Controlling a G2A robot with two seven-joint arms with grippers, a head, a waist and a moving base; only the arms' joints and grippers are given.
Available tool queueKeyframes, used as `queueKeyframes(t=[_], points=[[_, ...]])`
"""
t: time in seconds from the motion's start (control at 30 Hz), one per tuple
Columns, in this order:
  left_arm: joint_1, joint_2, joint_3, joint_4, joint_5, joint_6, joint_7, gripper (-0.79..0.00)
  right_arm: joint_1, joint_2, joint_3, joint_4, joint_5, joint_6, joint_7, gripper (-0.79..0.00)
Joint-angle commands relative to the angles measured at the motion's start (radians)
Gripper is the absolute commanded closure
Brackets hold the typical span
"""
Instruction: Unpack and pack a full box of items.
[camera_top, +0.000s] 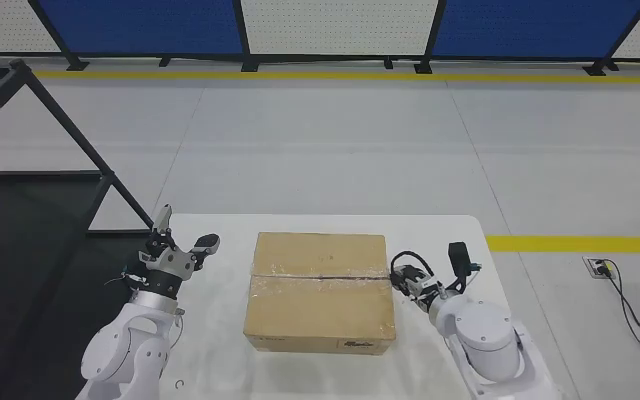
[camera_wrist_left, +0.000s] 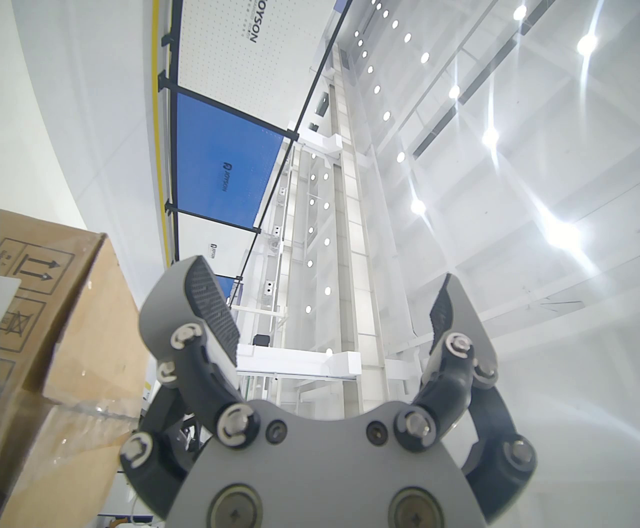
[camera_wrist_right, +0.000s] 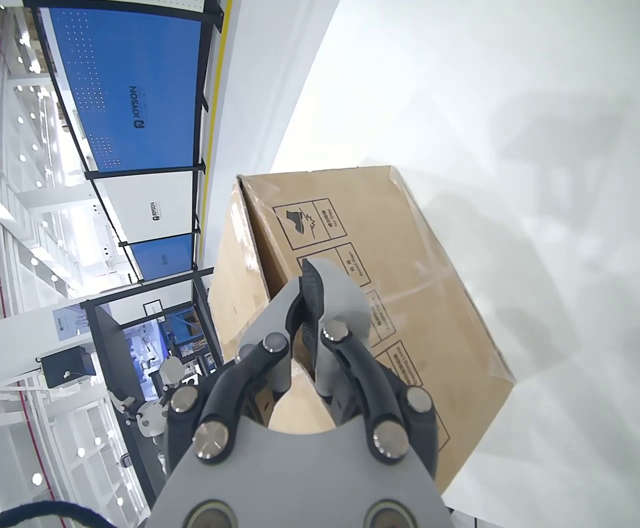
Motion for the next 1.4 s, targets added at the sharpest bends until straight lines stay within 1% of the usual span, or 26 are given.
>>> queueKeyframes(t=[0.0, 0.1, 0.13, 0.17, 0.2, 0.23, 0.27, 0.3, 0.43, 0.53, 0.67, 0.73, 0.87, 1.37], points=[[0.0, 0.0, 0.0, 0.0, 0.0, 0.0, 0.0, -0.785, -0.014, -0.001, 0.014, -0.024, 0.013, -0.022, -0.034, 0.0], [0.0, 0.0, 0.0, 0.0, 0.0, 0.0, 0.0, -0.785, -0.055, -0.004, 0.044, -0.087, 0.033, -0.075, -0.116, 0.0], [0.0, 0.0, 0.0, 0.0, 0.0, 0.0, 0.0, -0.785, -0.072, -0.006, 0.056, -0.11, 0.04, -0.097, -0.149, -0.086], [0.0, 0.0, 0.0, 0.0, 0.0, 0.0, 0.0, -0.785, -0.09, -0.008, 0.066, -0.133, 0.054, -0.12, -0.182, -0.289], [0.0, 0.0, 0.0, 0.0, 0.0, 0.0, 0.0, -0.785, -0.109, -0.009, 0.072, -0.154, 0.069, -0.139, -0.203, -0.785], [0.0, 0.0, 0.0, 0.0, 0.0, 0.0, 0.0, -0.785, -0.114, -0.01, 0.074, -0.161, 0.072, -0.143, -0.21, -0.785], [0.0, 0.0, 0.0, 0.0, 0.0, 0.0, 0.0, -0.785, -0.108, -0.009, 0.073, -0.154, 0.067, -0.138, -0.203, -0.015], [0.0, 0.0, 0.0, 0.0, 0.0, 0.0, 0.0, -0.785, -0.114, -0.01, 0.075, -0.162, 0.072, -0.144, -0.212, -0.049], [0.0, 0.0, 0.0, 0.0, 0.0, 0.0, 0.0, -0.785, -0.114, -0.01, 0.074, -0.161, 0.072, -0.143, -0.21, -0.327], [0.0, 0.0, 0.0, 0.0, 0.0, 0.0, 0.0, -0.785, -0.114, -0.01, 0.074, -0.161, 0.072, -0.143, -0.21, -0.501], [0.0, 0.0, 0.0, 0.0, 0.0, 0.0, 0.0, -0.785, -0.114, -0.01, 0.074, -0.161, 0.072, -0.143, -0.21, -0.67], [0.0, 0.0, 0.0, 0.0, 0.0, 0.0, 0.0, -0.785, -0.114, -0.01, 0.074, -0.161, 0.072, -0.143, -0.21, -0.733], [0.0, 0.0, 0.0, 0.0, 0.0, 0.0, 0.0, -0.784, -0.114, -0.01, 0.074, -0.161, 0.072, -0.143, -0.21, -0.782], [0.0, 0.0, 0.0, 0.0, 0.0, 0.0, 0.0, -0.785, -0.114, -0.01, 0.074, -0.161, 0.072, -0.143, -0.21, -0.784]])
